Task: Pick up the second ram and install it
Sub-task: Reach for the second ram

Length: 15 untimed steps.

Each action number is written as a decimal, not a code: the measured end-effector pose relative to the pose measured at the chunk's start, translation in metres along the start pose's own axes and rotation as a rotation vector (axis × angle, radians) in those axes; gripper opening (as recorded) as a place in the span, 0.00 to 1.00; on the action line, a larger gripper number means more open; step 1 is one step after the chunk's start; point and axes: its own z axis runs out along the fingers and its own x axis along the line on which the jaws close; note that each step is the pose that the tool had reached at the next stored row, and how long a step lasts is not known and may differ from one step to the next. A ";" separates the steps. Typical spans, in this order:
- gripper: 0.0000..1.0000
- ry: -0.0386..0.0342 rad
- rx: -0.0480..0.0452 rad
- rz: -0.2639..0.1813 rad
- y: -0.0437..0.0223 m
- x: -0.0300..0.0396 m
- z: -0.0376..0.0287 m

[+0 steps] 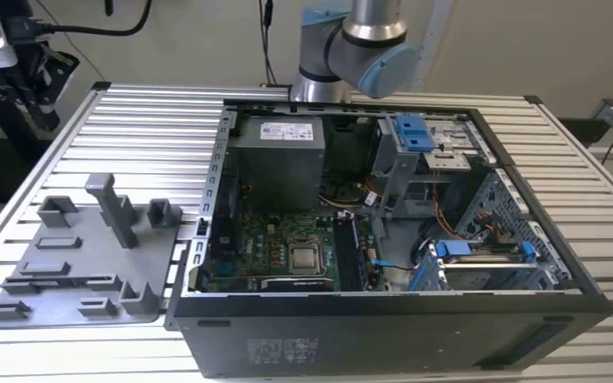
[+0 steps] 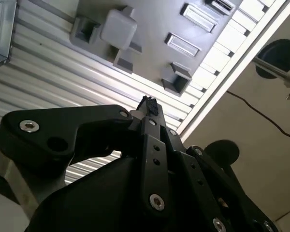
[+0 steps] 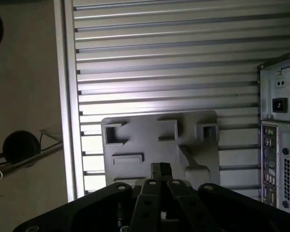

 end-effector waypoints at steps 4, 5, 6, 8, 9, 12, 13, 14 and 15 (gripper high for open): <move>0.11 -0.0141 -0.0009 -0.002 -0.0008 0.0101 0.0025; 0.11 -0.0192 -0.0012 -0.003 -0.0010 0.0124 0.0028; 0.11 -0.0211 -0.0014 -0.003 -0.0010 0.0141 0.0028; 0.11 -0.0212 -0.0013 -0.004 -0.0011 0.0143 0.0028; 0.11 -0.0212 -0.0013 -0.004 -0.0011 0.0144 0.0028; 0.11 -0.0212 -0.0013 -0.003 -0.0042 0.0152 0.0032; 0.11 -0.0213 -0.0013 -0.003 -0.0066 0.0152 0.0035; 0.11 -0.0214 -0.0014 -0.003 -0.0093 0.0150 0.0038; 0.11 -0.0214 -0.0014 -0.002 -0.0122 0.0148 0.0041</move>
